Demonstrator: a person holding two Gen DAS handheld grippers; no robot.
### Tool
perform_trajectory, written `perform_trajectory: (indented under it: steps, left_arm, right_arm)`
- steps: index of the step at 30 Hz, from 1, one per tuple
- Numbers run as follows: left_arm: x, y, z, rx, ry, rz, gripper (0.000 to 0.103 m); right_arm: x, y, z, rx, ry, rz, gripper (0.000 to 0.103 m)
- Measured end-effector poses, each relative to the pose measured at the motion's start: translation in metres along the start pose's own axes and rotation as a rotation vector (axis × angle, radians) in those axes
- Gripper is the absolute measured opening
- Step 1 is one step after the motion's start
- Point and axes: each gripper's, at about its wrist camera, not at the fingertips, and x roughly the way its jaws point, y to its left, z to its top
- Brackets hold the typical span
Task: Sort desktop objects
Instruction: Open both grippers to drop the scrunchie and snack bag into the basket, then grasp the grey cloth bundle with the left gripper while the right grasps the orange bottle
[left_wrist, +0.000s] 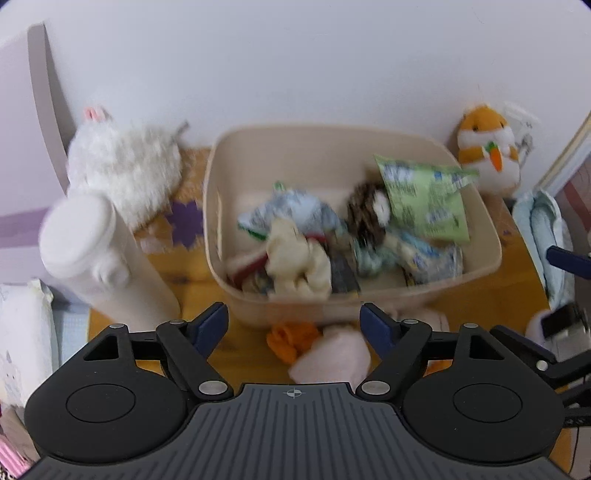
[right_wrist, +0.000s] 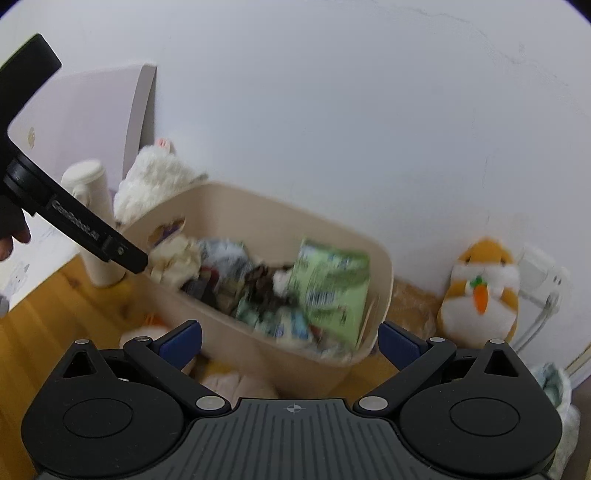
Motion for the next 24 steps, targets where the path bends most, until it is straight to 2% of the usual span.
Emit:
perform_trajectory:
  steps: [6, 11, 15, 20, 24]
  left_arm:
    - [0.021, -0.008, -0.030, 0.011, 0.093, -0.022, 0.080]
    - [0.040, -0.010, -0.045, -0.040, 0.161, -0.064, 0.080]
    - [0.051, -0.014, -0.048, -0.067, 0.165, -0.046, 0.080]
    - [0.067, -0.017, -0.051, -0.114, 0.201, -0.068, 0.080]
    - [0.079, -0.024, -0.052, -0.114, 0.204, -0.049, 0.081]
  right_arm:
    - [0.015, 0.002, -0.040, 0.084, 0.112, 0.032, 0.103]
    - [0.029, 0.004, -0.064, 0.154, 0.174, 0.053, 0.103]
    - [0.041, 0.002, -0.074, 0.227, 0.210, 0.084, 0.103]
    - [0.055, 0.006, -0.080, 0.240, 0.236, 0.085, 0.103]
    - [0.069, 0.009, -0.084, 0.217, 0.271, 0.106, 0.103]
